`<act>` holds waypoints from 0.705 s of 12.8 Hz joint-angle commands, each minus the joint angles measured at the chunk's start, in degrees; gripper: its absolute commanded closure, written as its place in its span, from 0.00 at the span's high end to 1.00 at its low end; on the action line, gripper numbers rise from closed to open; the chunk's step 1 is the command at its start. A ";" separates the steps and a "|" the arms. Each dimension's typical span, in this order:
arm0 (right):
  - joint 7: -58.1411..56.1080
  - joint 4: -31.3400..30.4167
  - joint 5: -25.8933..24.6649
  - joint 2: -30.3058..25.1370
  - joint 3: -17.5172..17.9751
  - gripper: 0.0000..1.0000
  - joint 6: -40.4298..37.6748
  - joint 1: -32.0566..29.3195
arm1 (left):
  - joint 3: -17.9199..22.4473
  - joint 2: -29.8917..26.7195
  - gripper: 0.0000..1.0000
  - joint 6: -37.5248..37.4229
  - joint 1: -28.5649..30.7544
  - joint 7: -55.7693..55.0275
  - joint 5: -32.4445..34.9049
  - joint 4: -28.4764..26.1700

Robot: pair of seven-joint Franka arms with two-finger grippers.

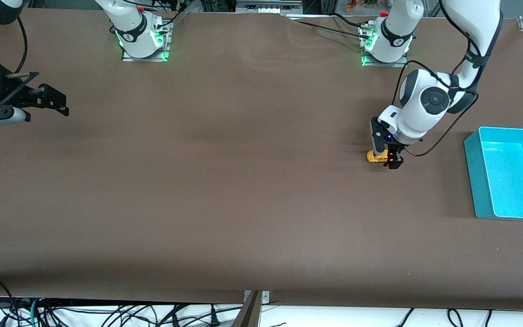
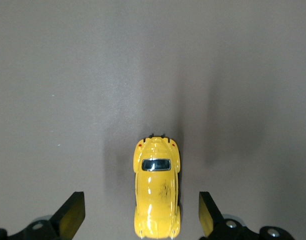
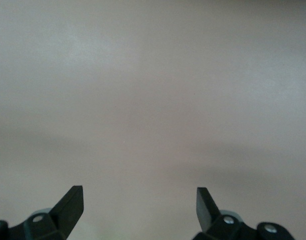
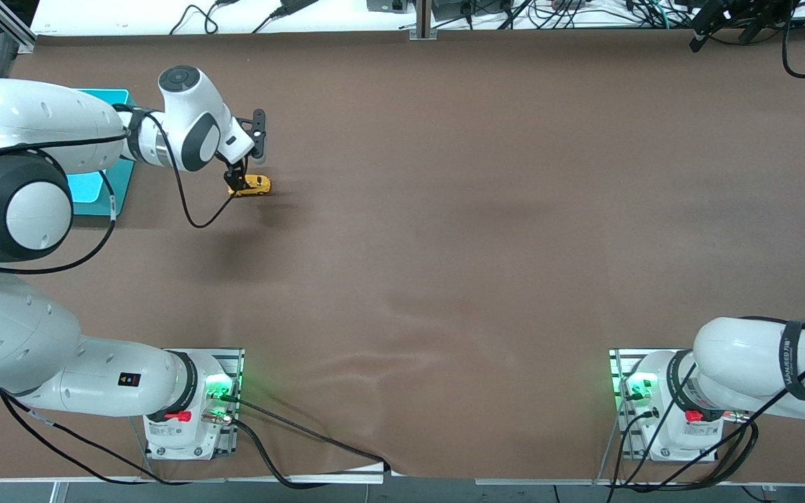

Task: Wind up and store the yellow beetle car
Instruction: 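Lower the left gripper over the yellow car and close it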

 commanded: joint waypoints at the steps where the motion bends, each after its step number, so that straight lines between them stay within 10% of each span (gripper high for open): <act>1: -0.11 -0.46 0.97 -0.57 -0.78 1.00 -0.23 0.72 | 0.32 2.85 1.00 5.13 -0.31 1.04 1.02 -1.06; 5: -0.11 -0.46 0.97 -0.57 -0.78 1.00 -0.23 0.72 | 0.32 4.53 0.97 7.00 -0.31 1.13 1.11 -1.15; 9: -0.11 -0.46 0.97 -0.57 -0.78 1.00 -0.23 0.72 | 0.41 3.92 0.65 6.30 -0.22 1.22 1.02 -1.06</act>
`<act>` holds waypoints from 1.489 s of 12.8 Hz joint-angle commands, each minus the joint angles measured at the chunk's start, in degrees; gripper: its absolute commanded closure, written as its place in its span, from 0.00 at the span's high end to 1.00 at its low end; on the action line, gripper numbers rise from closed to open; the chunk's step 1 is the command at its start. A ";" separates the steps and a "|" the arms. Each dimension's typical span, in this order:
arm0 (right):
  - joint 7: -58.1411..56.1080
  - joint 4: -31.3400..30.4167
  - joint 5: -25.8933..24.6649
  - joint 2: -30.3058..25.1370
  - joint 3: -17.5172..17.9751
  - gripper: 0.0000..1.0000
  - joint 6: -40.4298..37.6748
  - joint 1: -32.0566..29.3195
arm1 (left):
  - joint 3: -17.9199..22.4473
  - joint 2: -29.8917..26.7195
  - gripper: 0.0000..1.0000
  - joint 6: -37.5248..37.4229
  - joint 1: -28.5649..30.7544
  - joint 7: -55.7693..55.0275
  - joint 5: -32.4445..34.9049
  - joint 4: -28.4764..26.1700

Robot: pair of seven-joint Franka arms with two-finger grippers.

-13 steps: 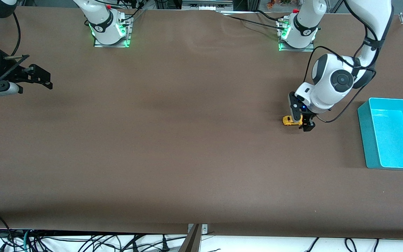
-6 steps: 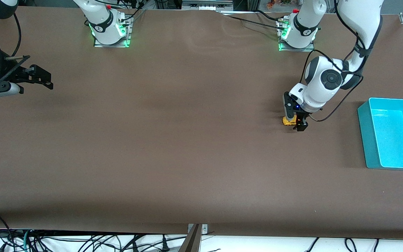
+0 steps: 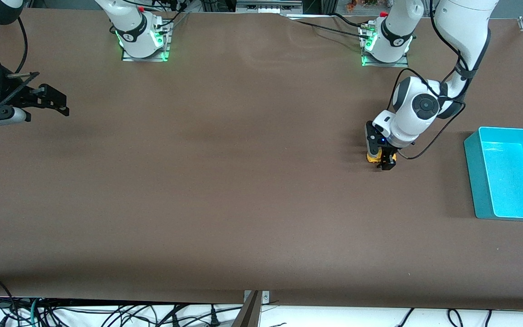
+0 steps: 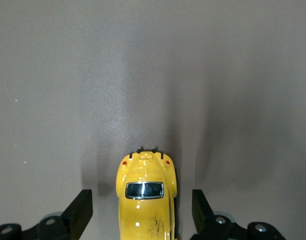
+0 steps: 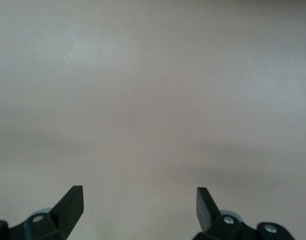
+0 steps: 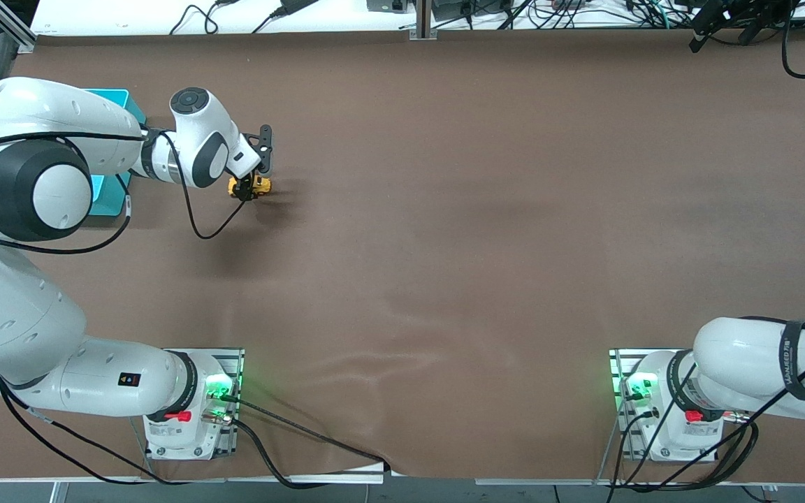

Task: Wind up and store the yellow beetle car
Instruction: 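Lift the car with the left gripper and carry it over the bin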

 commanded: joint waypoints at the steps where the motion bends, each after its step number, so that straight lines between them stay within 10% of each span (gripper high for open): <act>1: -0.11 -0.42 0.96 -0.57 -0.78 1.00 -0.23 0.69 | 0.41 -1.13 0.55 -0.07 -0.22 0.50 1.01 -0.32; 5: -0.11 -0.42 0.96 -0.57 -0.78 1.00 -0.23 0.69 | 0.50 -1.74 0.30 -1.21 -0.13 0.50 1.01 -0.23; 13: -0.11 -0.42 0.96 -0.48 -0.78 1.00 -0.23 0.69 | 0.49 -9.83 0.29 -11.58 1.62 2.07 1.01 0.65; 19: -0.11 -0.68 0.96 -0.48 -0.78 1.00 -0.23 0.69 | 1.81 -11.59 0.30 -18.51 15.48 21.47 0.48 6.52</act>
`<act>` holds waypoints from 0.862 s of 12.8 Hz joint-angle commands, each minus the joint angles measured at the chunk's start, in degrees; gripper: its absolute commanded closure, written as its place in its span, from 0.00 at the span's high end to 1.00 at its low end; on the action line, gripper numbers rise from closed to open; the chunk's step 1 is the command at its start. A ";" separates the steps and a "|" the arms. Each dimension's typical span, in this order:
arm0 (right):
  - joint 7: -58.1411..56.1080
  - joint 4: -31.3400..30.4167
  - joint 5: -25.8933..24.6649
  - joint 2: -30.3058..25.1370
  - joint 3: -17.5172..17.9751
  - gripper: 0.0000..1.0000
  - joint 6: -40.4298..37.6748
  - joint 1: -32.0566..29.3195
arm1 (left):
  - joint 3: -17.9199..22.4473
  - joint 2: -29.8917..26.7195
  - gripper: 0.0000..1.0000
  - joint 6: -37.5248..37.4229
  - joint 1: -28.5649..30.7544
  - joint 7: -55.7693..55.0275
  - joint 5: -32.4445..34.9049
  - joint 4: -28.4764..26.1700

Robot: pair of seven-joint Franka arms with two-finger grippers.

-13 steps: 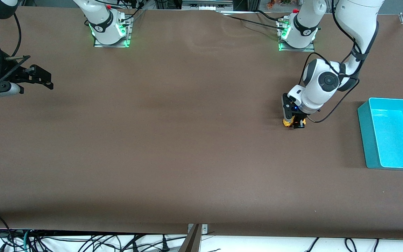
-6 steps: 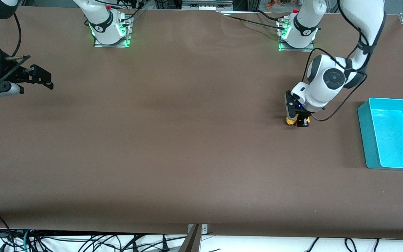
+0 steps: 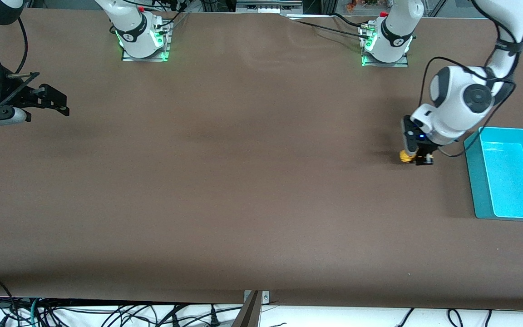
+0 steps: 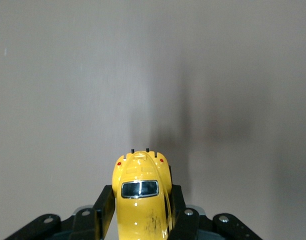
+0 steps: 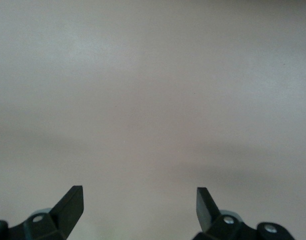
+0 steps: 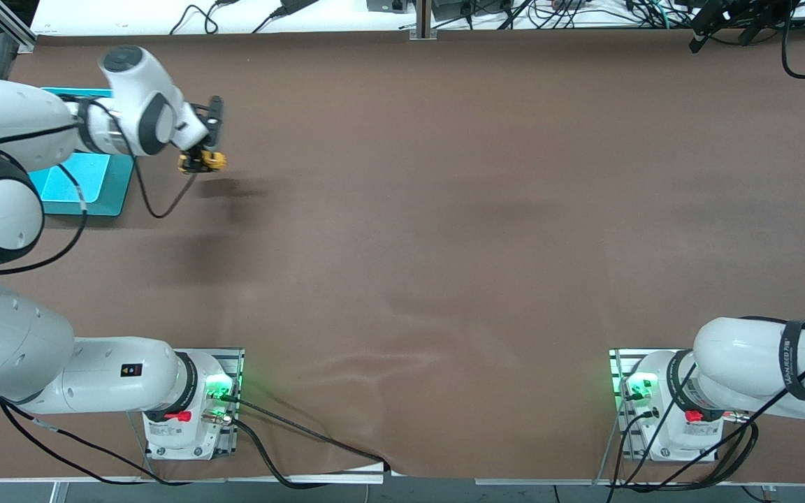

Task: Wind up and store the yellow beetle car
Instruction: 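Lift the car with the left gripper and carry it over the bin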

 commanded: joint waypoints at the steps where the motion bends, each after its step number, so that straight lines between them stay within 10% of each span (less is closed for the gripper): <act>1: -0.11 -0.67 0.94 -0.49 -0.73 1.00 -0.23 0.66 | 0.21 -1.59 0.30 -6.95 8.04 10.56 0.13 5.58; 11: -0.02 -1.20 1.29 -0.83 -0.47 1.00 0.30 0.74 | 0.22 5.94 0.30 -15.77 30.57 33.35 -4.08 18.15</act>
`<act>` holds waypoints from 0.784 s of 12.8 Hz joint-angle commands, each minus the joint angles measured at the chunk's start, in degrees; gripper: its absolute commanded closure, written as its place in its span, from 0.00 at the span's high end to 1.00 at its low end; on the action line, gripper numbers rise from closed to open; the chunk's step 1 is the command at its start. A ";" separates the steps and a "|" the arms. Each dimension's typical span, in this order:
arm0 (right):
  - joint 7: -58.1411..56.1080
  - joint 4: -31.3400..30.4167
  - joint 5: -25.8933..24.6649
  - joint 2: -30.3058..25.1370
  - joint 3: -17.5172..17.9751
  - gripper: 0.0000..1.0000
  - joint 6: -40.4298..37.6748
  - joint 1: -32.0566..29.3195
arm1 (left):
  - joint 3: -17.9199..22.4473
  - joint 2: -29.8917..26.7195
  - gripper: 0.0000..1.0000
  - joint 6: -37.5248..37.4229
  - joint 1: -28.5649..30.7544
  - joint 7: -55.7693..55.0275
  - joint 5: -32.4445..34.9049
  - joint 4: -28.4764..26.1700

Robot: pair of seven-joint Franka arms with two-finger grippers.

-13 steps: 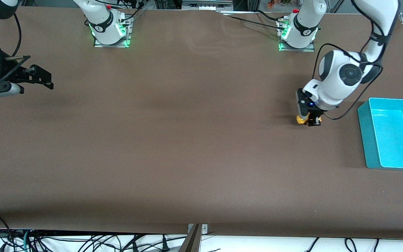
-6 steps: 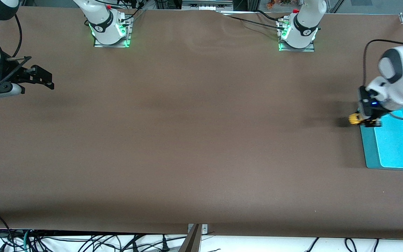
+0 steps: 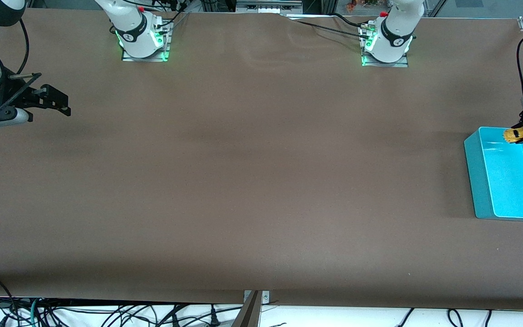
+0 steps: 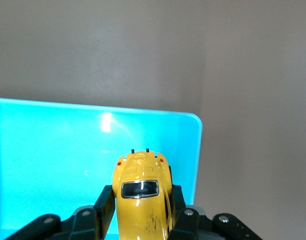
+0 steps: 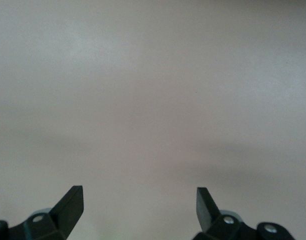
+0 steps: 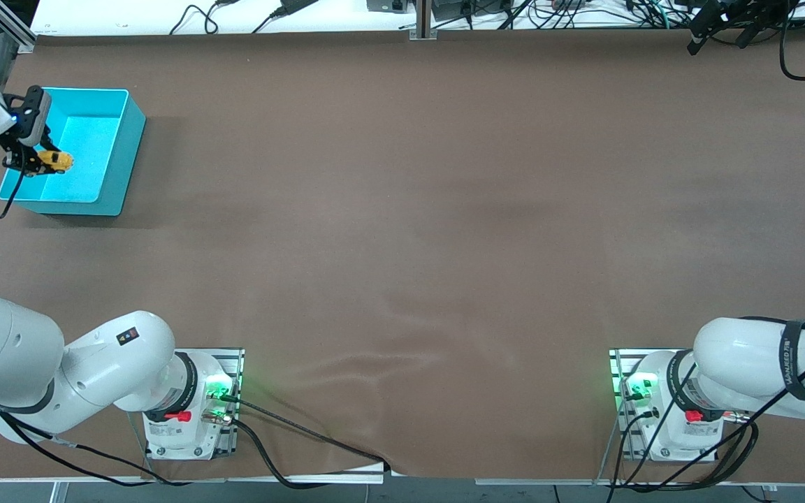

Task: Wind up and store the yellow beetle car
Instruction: 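Lower the car into the cyan bin and open the left gripper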

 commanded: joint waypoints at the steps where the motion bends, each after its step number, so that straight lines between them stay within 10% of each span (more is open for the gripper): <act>1: 0.07 -0.74 1.01 -0.78 -0.44 1.00 0.35 0.51 | -0.93 8.38 0.30 0.23 1.06 5.02 -2.91 7.18; 10: -0.20 -0.39 1.01 -0.61 -0.44 1.00 -0.35 0.51 | -1.64 20.80 0.30 9.18 -1.58 8.02 -3.61 13.19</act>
